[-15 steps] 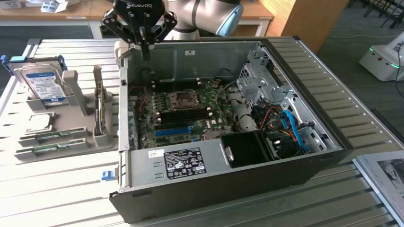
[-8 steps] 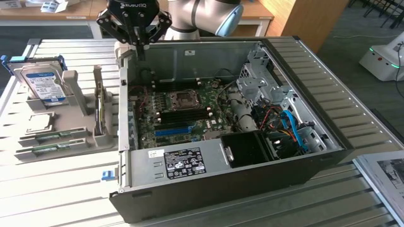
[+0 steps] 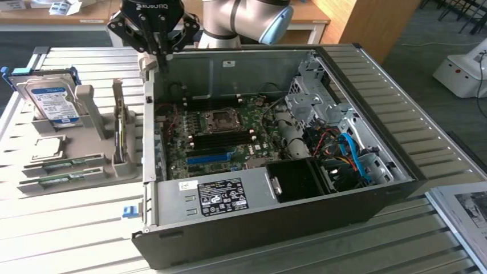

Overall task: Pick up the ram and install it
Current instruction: 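Reach for the ram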

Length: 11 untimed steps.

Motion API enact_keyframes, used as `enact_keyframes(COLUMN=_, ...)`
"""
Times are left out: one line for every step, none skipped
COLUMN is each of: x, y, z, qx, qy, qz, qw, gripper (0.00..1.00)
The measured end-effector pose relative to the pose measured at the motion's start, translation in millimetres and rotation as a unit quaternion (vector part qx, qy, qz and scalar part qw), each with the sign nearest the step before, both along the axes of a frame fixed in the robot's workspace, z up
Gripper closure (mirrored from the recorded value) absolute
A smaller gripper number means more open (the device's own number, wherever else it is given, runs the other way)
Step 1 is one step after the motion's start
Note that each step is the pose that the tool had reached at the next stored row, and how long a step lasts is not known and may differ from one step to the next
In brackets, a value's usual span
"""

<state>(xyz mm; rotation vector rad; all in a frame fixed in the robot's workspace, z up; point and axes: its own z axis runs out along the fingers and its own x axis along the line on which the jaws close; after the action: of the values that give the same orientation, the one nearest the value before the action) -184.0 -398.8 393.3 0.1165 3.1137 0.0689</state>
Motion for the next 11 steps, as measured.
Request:
enact_keyframes(x=-1.4, y=0.0, z=0.0, qx=0.0000, qy=0.0000, qz=0.000, qw=1.0000, gripper=0.90)
enact_keyframes(x=-2.9, y=0.0, z=0.0, qx=0.0000, qy=0.0000, qz=0.000, qw=1.0000, gripper=0.90)
enact_keyframes(x=-4.3, y=0.0, z=0.0, qx=0.0000, qy=0.0000, qz=0.000, qw=1.0000, gripper=0.90)
enact_keyframes(x=-5.7, y=0.0, z=0.0, qx=0.0000, qy=0.0000, qz=0.000, qw=1.0000, gripper=0.90)
enact_keyframes(x=-7.2, y=0.0, z=0.0, qx=0.0000, qy=0.0000, qz=0.000, qw=1.0000, gripper=0.90)
enact_keyframes(x=-8.6, y=0.0, z=0.0, qx=0.0000, qy=0.0000, qz=0.000, qw=1.0000, gripper=0.90)
enact_keyframes(x=-10.0, y=0.0, z=0.0, qx=0.0000, qy=0.0000, qz=0.000, qw=1.0000, gripper=0.90)
enact_keyframes(x=-11.4, y=0.0, z=0.0, qx=0.0000, qy=0.0000, qz=0.000, qw=1.0000, gripper=0.90)
enact_keyframes(x=-13.0, y=0.0, z=0.0, qx=0.0000, qy=0.0000, qz=0.000, qw=1.0000, gripper=0.90)
enact_keyframes(x=-14.5, y=0.0, z=0.0, qx=0.0000, qy=0.0000, qz=0.000, qw=1.0000, gripper=0.90)
enact_keyframes(x=-16.1, y=0.0, z=0.0, qx=0.0000, qy=0.0000, qz=0.000, qw=1.0000, gripper=0.90)
